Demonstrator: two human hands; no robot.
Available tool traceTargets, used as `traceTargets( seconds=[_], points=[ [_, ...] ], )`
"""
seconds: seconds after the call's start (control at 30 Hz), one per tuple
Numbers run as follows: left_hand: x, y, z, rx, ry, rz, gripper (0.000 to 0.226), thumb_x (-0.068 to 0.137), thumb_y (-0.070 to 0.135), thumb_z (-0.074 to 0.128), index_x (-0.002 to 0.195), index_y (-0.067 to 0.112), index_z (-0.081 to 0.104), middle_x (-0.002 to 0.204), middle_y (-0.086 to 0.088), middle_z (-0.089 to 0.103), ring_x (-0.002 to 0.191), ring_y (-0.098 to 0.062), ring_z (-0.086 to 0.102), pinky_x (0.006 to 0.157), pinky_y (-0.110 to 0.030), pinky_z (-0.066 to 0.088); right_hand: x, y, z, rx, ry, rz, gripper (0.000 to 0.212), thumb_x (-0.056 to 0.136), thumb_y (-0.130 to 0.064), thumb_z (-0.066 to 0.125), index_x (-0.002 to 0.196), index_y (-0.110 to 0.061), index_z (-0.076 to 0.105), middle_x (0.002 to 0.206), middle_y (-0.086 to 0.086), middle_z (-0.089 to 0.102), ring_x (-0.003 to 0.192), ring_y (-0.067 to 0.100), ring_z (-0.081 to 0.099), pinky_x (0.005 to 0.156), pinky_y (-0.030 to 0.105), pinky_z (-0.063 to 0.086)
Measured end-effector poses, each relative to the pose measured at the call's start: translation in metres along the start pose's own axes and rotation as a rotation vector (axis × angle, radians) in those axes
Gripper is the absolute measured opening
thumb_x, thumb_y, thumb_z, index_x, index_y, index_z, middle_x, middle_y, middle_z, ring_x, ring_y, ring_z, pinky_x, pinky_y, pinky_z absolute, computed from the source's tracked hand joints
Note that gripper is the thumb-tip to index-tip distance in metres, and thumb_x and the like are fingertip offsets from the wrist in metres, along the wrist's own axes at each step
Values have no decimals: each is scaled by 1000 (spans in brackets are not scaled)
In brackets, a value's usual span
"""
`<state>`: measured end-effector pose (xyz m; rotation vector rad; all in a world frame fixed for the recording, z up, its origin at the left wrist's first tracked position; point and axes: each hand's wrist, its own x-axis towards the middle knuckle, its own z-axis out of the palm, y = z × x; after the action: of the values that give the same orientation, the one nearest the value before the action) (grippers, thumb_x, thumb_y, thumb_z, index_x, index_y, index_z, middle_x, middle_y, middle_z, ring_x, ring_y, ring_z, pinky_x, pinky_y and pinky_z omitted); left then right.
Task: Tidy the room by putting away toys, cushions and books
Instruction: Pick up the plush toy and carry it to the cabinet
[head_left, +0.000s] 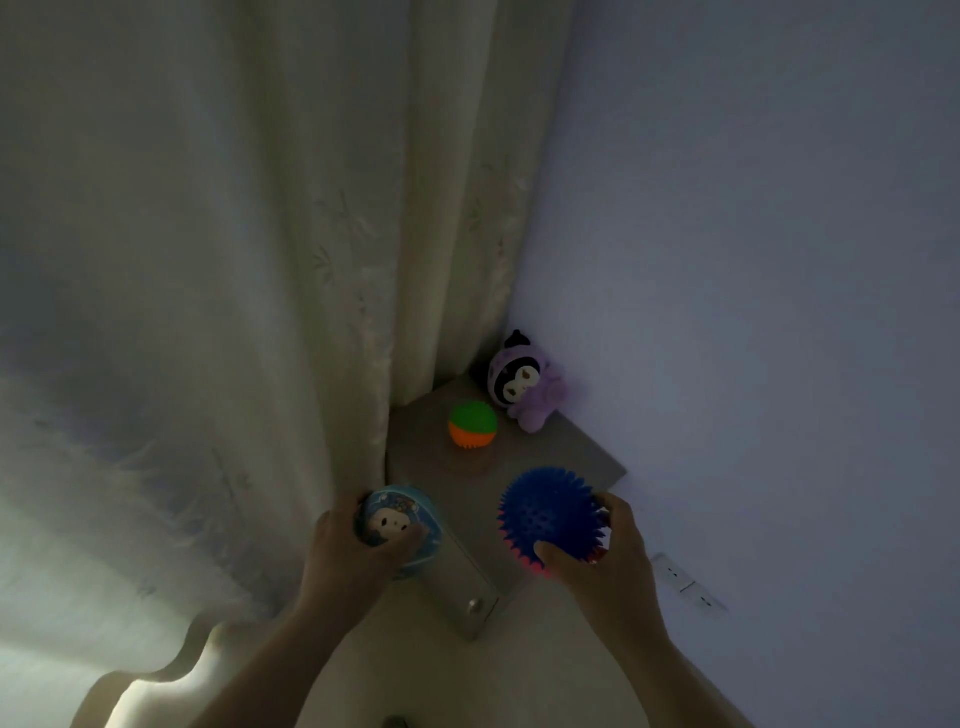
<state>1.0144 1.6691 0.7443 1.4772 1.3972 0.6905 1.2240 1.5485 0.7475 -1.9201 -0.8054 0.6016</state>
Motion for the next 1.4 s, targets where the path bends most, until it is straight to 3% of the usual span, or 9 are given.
traceTargets(
  seconds=[0.13, 0.27, 0.4, 0.57, 0.73, 0.87, 1.0, 1.23, 1.4],
  points=[
    [67, 1, 1, 63, -58, -48, 45, 71, 26, 83, 106, 18, 56, 93, -1, 59, 79, -15, 59, 58, -25, 47, 52, -2, 26, -54, 4, 47, 75, 61, -29, 85, 123, -32, 44, 120, -6, 53, 104, 16, 58, 80, 32, 53],
    [117, -2, 9, 138, -107, -53, 80, 52, 60, 75, 119, 20, 55, 108, -3, 59, 90, -19, 60, 69, -31, 51, 87, 3, 44, -100, -13, 71, 74, 63, -24, 85, 124, -27, 44, 119, -4, 53, 101, 14, 58, 69, 19, 47],
    [147, -5, 20, 182, -112, -78, 56, 72, 38, 80, 117, 20, 54, 104, 0, 59, 84, -14, 58, 63, -24, 46, 116, 6, 56, -142, -45, 124, 68, 65, -23, 83, 122, -25, 45, 114, -6, 53, 88, 1, 54, 57, 10, 42],
    [189, -10, 39, 234, -97, -102, 53, 74, 34, 79, 117, 18, 53, 100, 0, 57, 81, -14, 56, 62, -25, 43, 162, 19, 70, -207, -118, 179, 71, 64, -31, 84, 122, -27, 43, 118, -2, 52, 99, 17, 55, 65, 19, 43],
    [224, -12, 63, 266, -110, -165, 56, 66, 39, 83, 110, 19, 55, 100, -3, 61, 79, -14, 58, 60, -29, 48, 207, 35, 80, -260, -196, 250, 73, 65, -33, 81, 125, -26, 41, 121, 0, 48, 96, 16, 51, 66, 23, 42],
    [256, -12, 87, 270, -144, -217, 83, 41, 63, 70, 111, 22, 53, 102, -3, 57, 81, -17, 60, 58, -27, 48, 250, 51, 87, -272, -267, 279, 72, 65, -31, 80, 124, -29, 39, 117, -2, 43, 101, 18, 51, 75, 30, 52],
    [280, -21, 104, 280, -145, -242, 60, 61, 40, 85, 107, 17, 54, 94, -3, 57, 75, -15, 59, 54, -25, 47, 277, 70, 100, -306, -333, 313, 71, 66, -30, 79, 124, -30, 38, 118, -1, 41, 99, 18, 51, 72, 29, 52],
    [329, -44, 126, 327, -162, -281, 78, 43, 60, 74, 105, 17, 56, 96, -3, 62, 78, -18, 63, 63, -36, 57, 315, 90, 130, -321, -351, 383, 74, 65, -29, 78, 128, -29, 39, 118, 0, 40, 92, 17, 49, 73, 31, 52],
    [356, -60, 141, 408, -219, -312, 77, 52, 56, 76, 114, 18, 54, 107, -6, 54, 86, -22, 60, 71, -37, 55, 329, 103, 153, -374, -330, 425, 74, 64, -29, 76, 129, -31, 41, 111, -3, 39, 96, 21, 51, 76, 34, 53]
  ],
)
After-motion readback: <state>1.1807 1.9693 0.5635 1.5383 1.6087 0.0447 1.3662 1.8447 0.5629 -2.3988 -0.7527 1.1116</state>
